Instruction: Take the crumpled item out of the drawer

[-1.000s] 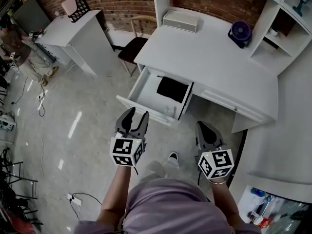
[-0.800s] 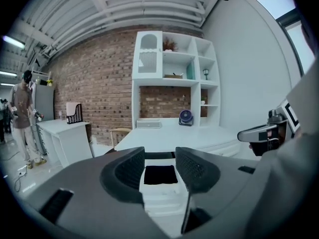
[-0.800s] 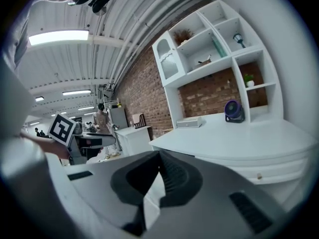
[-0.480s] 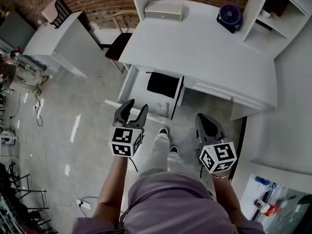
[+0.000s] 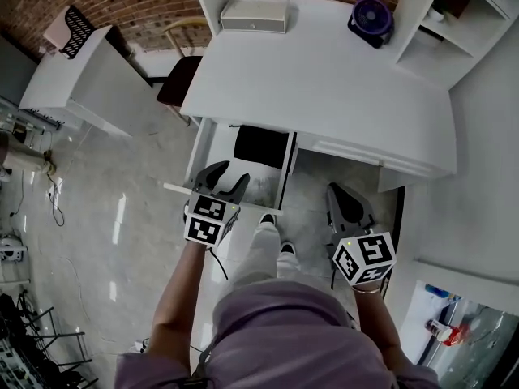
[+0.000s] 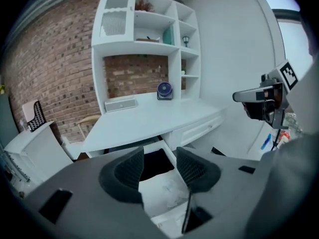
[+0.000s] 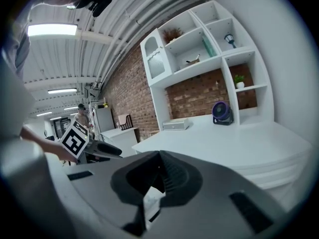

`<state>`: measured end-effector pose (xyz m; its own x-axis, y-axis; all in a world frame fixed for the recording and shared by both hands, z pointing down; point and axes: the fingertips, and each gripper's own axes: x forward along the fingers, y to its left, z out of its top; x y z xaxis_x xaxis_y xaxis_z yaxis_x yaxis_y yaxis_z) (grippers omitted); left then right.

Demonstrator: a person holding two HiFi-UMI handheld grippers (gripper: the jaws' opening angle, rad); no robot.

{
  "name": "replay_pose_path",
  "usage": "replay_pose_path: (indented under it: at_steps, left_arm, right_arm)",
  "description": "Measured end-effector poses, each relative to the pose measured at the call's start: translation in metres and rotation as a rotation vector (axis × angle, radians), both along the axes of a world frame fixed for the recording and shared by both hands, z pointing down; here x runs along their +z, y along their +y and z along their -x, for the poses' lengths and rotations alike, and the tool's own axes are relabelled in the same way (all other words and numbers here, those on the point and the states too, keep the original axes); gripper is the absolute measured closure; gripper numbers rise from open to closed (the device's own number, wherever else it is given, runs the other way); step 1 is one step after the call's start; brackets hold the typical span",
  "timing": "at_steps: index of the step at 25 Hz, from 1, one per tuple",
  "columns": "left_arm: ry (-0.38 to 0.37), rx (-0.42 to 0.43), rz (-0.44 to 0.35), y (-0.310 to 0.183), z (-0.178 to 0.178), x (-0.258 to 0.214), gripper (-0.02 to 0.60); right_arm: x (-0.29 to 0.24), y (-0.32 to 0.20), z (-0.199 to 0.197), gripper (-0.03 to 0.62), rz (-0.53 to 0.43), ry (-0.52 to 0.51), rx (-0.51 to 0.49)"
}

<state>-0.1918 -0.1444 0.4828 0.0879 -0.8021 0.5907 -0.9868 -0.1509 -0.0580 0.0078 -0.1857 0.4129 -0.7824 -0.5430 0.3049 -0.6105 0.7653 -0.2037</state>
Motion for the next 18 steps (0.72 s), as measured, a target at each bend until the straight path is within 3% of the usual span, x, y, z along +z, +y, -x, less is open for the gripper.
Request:
replay_pose_path:
  at_steps: [10,18]
  left_arm:
    - [-0.058,0.272,0.188,-0.043,-0.007,0.054,0.371]
    - [-0.055,0.498,0.329,-0.053,-0.025,0.102,0.361]
  right_arm:
    - [0.014,-0.026,0.016,0.591,0.045,0.023,0.095]
    - [0.025,-0.038,0.028,0.591,0.083,0.042,0.178]
